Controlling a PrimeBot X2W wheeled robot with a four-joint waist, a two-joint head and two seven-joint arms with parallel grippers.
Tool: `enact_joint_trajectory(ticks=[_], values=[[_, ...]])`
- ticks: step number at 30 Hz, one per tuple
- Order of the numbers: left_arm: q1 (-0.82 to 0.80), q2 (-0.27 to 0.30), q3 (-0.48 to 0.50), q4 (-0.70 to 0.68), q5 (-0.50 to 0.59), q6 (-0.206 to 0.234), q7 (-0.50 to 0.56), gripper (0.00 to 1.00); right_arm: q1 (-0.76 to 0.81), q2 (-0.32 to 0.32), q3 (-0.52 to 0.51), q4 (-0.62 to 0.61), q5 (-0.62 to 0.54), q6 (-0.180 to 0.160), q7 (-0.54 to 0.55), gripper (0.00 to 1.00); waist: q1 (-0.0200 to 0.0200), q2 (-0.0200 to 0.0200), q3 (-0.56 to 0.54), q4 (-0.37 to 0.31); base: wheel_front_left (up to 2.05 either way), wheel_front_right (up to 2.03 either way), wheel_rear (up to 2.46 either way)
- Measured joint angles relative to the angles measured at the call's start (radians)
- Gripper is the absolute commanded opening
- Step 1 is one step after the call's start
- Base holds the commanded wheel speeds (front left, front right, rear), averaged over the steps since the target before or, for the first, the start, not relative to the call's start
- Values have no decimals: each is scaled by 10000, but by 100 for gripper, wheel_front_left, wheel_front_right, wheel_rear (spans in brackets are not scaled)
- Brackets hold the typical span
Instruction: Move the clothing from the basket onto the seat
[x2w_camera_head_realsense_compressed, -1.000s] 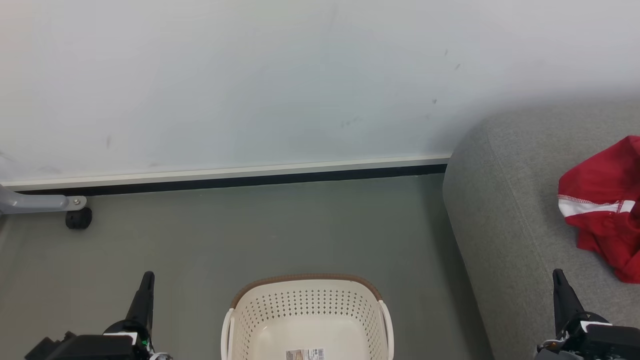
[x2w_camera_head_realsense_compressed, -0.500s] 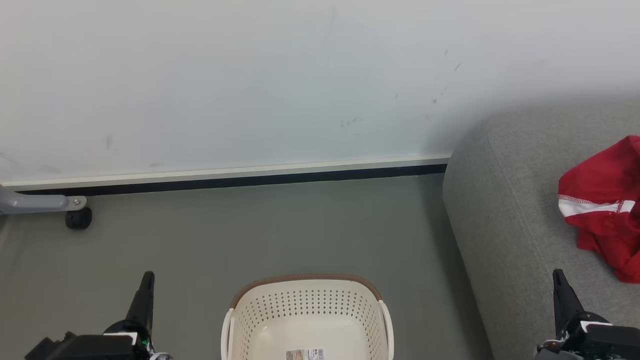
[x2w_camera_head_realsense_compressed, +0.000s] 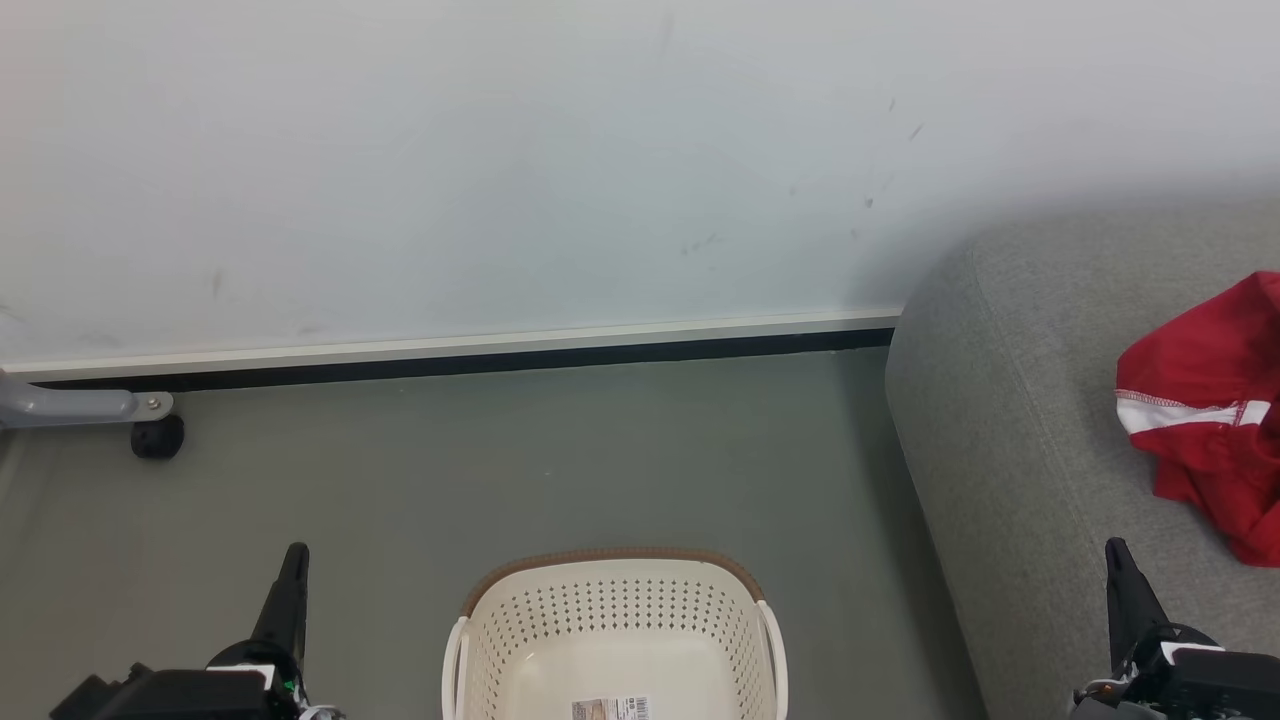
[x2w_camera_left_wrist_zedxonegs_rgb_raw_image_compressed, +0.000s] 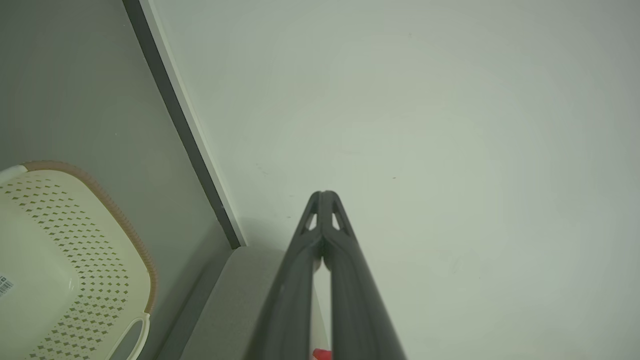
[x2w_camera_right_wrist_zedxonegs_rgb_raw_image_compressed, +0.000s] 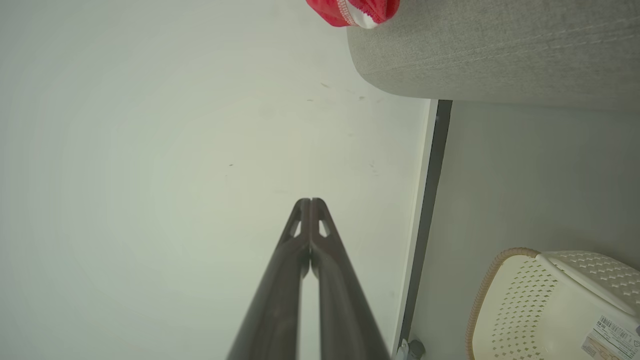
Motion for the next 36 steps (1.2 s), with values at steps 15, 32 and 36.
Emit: enact_joint_trajectory(ticks=[15,32,36], values=[[0,0,0,2,0,0,0,0,0,0,0,-2,0,0,0,0,1,0,0,0,0,0,0],[0,0,0,2,0,0,0,0,0,0,0,-2,0,2,0,0,1,0,1,0,0,0,0],[0,0,0,2,0,0,0,0,0,0,0,-4,0,2,0,0,0,0,1,1,0,0,0]])
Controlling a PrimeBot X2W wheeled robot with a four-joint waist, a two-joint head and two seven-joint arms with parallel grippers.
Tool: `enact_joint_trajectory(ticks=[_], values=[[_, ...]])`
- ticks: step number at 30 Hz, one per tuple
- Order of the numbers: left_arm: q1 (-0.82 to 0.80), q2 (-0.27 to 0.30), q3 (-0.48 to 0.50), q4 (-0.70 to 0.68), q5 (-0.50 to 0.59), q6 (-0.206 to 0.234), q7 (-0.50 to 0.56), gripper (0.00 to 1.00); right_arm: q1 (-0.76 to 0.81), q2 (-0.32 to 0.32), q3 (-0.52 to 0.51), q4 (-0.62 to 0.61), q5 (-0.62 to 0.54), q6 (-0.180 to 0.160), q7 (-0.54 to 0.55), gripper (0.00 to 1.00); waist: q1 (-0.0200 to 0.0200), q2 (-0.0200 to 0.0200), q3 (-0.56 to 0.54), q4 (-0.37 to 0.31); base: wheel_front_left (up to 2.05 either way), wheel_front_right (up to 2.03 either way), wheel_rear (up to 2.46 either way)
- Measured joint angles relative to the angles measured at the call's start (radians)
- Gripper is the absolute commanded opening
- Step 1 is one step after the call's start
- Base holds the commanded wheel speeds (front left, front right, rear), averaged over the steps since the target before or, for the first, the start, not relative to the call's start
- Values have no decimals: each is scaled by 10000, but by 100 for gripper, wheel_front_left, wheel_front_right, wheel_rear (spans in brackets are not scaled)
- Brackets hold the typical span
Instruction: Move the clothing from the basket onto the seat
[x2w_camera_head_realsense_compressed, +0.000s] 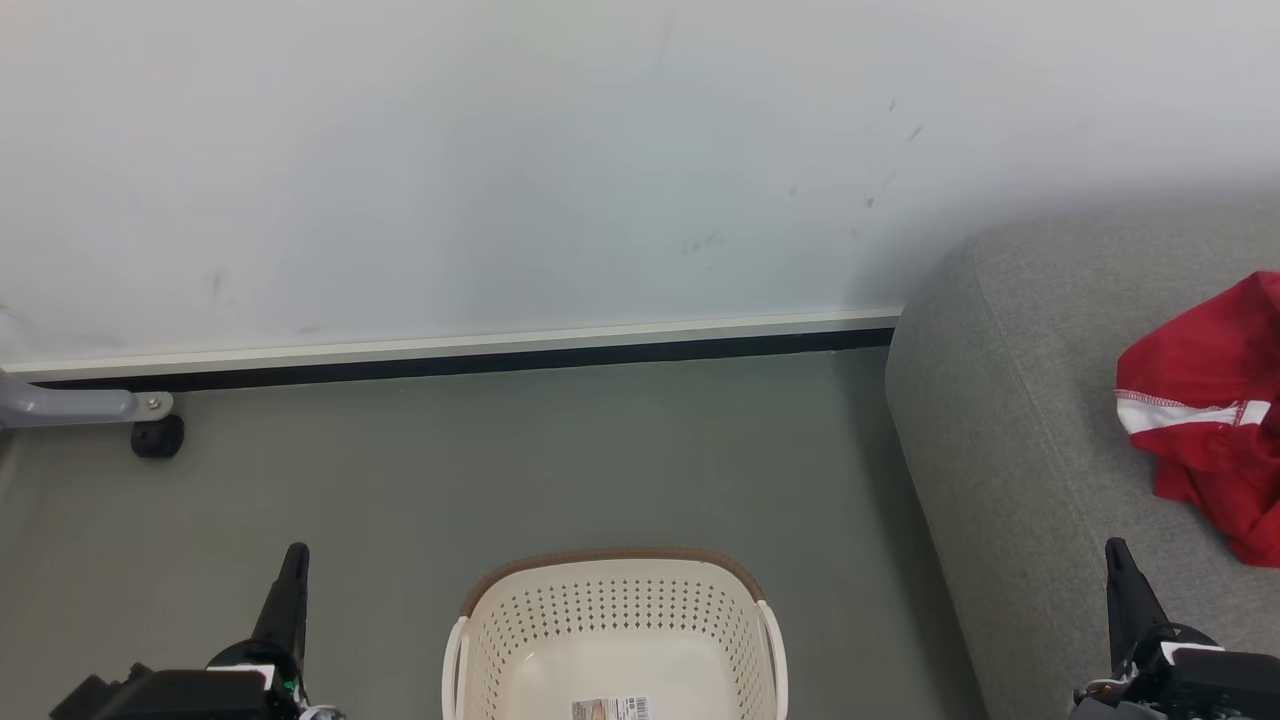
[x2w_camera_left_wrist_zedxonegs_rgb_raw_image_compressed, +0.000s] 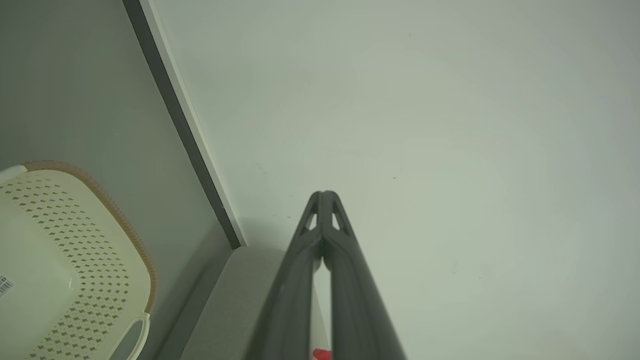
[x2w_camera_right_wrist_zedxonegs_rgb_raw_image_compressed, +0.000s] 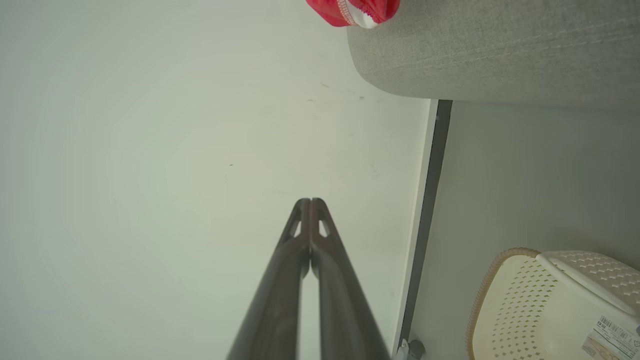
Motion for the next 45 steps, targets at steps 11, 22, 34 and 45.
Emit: enact_joint_trajectory(ticks=[11,22,34,45], values=[[0,0,0,0,0,0,0,0,0,0,0,-2,0,0,0,0,0,0,0,0,0,0,0],[0,0,0,0,0,0,0,0,0,0,0,-2,0,-2,0,0,0,0,1,0,0,0,0],[0,0,0,-2,0,0,0,0,1,0,0,-4,0,0,0,0,0,0,1,0,0,0,0],[0,0,0,-2,0,0,0,0,1,0,0,-4,0,0,0,0,0,0,1,0,0,0,0]])
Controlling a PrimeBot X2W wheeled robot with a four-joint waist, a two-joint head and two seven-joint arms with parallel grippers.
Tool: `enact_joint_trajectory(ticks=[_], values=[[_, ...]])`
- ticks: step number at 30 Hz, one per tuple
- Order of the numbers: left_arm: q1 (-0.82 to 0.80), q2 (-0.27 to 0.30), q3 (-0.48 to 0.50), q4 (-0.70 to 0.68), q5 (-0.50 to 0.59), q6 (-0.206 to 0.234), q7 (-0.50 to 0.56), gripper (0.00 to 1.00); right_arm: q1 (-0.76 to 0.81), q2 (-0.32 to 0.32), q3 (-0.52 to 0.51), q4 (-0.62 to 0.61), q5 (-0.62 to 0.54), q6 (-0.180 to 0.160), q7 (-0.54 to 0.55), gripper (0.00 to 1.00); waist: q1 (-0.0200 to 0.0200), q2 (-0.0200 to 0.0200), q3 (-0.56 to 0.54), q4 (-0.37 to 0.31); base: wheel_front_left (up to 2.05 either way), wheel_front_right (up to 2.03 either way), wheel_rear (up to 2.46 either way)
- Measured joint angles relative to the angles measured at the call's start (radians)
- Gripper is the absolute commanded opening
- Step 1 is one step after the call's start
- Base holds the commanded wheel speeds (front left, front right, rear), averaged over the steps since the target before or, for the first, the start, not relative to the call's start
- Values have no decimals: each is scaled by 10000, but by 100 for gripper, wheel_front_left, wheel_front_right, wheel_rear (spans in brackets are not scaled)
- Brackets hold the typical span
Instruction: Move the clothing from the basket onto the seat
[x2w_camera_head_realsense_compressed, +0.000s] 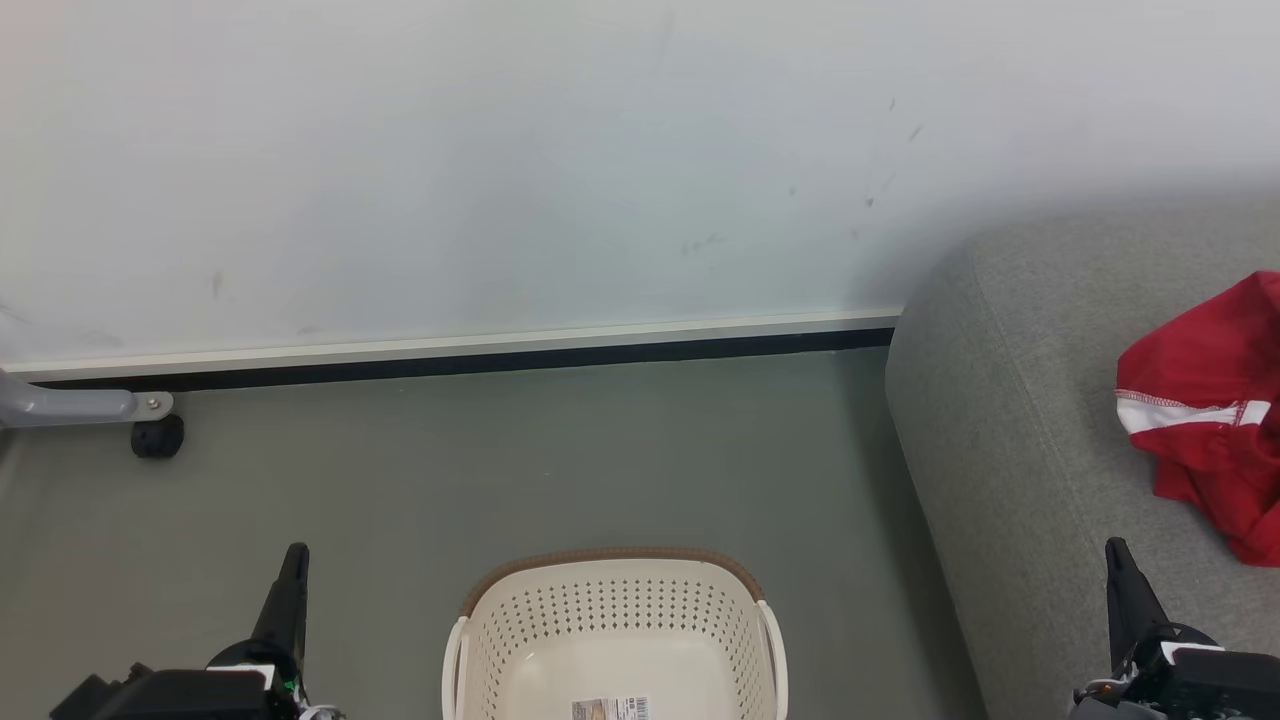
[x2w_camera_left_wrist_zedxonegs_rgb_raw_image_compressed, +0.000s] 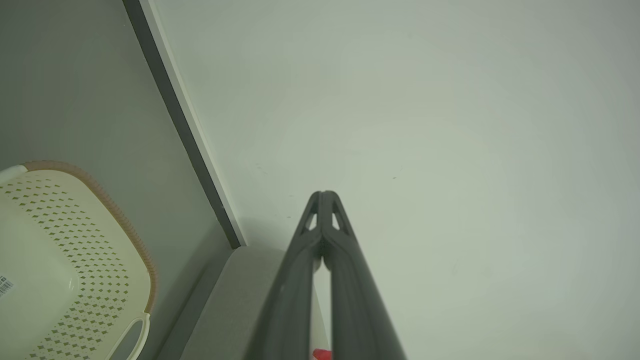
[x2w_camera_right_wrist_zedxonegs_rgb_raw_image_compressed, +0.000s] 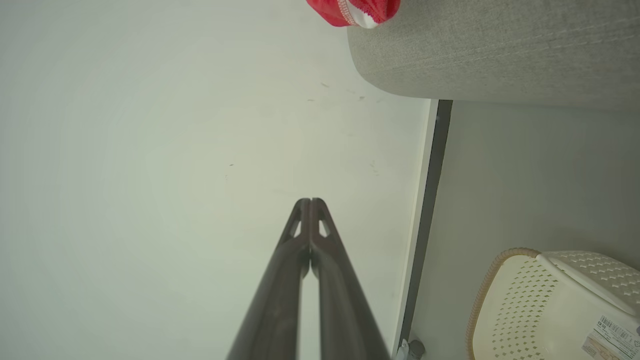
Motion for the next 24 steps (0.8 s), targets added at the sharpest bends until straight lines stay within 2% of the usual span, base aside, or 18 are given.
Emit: enact_joint_trajectory(ticks=[24], values=[[0,0,0,-2,0,0,0,0,0,0,0,-2,0,0,0,0,0,0,0,0,0,0,0]])
